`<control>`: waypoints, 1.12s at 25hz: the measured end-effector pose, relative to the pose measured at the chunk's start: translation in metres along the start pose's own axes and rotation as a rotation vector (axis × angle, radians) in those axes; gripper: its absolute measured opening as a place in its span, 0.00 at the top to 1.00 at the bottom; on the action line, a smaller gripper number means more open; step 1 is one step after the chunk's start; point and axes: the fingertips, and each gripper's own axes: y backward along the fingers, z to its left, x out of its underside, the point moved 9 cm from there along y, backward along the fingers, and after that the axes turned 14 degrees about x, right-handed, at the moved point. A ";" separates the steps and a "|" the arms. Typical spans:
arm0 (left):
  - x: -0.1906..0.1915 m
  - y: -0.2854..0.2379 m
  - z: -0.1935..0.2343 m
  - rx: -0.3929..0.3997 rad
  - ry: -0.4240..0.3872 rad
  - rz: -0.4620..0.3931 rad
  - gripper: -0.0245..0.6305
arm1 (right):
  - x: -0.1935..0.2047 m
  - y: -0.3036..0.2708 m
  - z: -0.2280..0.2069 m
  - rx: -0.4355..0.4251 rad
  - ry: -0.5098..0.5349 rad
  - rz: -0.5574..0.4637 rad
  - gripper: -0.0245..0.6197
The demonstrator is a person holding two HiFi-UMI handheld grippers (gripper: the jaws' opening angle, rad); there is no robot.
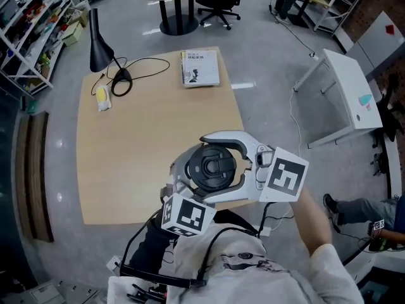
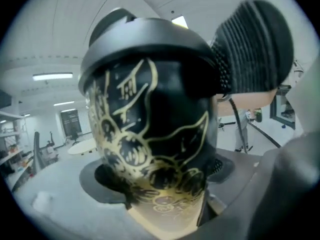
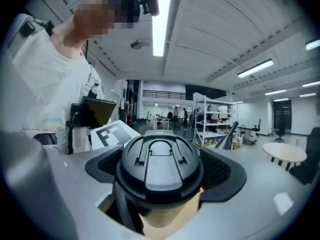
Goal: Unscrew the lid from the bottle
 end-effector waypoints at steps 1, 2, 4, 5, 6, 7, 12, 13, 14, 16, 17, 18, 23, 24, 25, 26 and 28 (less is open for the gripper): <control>-0.003 -0.003 -0.007 0.068 -0.031 -0.014 0.30 | 0.000 0.009 0.002 -0.071 0.056 0.012 0.22; -0.007 -0.006 -0.016 0.164 -0.064 -0.031 0.30 | 0.002 0.020 0.005 -0.171 0.121 0.029 0.22; -0.013 -0.012 -0.041 0.406 -0.110 -0.077 0.30 | 0.004 0.039 0.014 -0.427 0.203 0.051 0.22; -0.017 -0.015 -0.054 0.516 -0.117 -0.101 0.30 | 0.002 0.046 0.020 -0.556 0.215 0.056 0.22; -0.020 -0.018 -0.066 0.597 -0.114 -0.123 0.30 | 0.001 0.051 0.025 -0.664 0.217 0.063 0.22; -0.023 -0.021 -0.076 0.643 -0.101 -0.145 0.30 | -0.001 0.055 0.029 -0.734 0.206 0.076 0.22; -0.028 -0.028 -0.069 0.413 0.057 -0.155 0.30 | 0.001 0.094 0.013 -0.321 0.021 0.078 0.08; -0.024 -0.027 -0.062 0.296 0.079 -0.118 0.30 | 0.000 0.102 0.009 -0.143 -0.046 -0.004 0.08; -0.021 -0.027 -0.055 0.169 0.092 -0.080 0.30 | 0.000 0.105 0.009 0.029 -0.099 -0.072 0.08; -0.016 -0.024 -0.043 -0.056 0.115 -0.025 0.30 | 0.007 0.102 0.013 0.279 -0.138 -0.117 0.09; -0.016 -0.022 -0.040 -0.133 0.129 -0.009 0.30 | 0.011 0.096 0.017 0.338 -0.141 -0.118 0.11; -0.018 -0.020 -0.038 -0.184 0.137 0.001 0.30 | 0.013 0.089 0.021 0.361 -0.149 -0.121 0.12; -0.027 -0.019 -0.046 -0.254 0.063 0.071 0.30 | -0.001 0.062 0.029 0.361 -0.160 -0.158 0.19; -0.027 -0.016 -0.045 -0.250 0.060 0.069 0.30 | -0.005 0.057 0.032 0.358 -0.154 -0.156 0.24; -0.026 -0.011 -0.044 -0.233 0.052 0.060 0.30 | -0.007 0.053 0.035 0.346 -0.147 -0.152 0.24; -0.025 -0.004 -0.043 -0.194 0.035 0.046 0.30 | -0.008 0.049 0.038 0.312 -0.136 -0.146 0.24; -0.022 0.011 -0.045 -0.023 -0.021 -0.006 0.30 | -0.007 0.046 0.043 0.139 -0.086 -0.125 0.24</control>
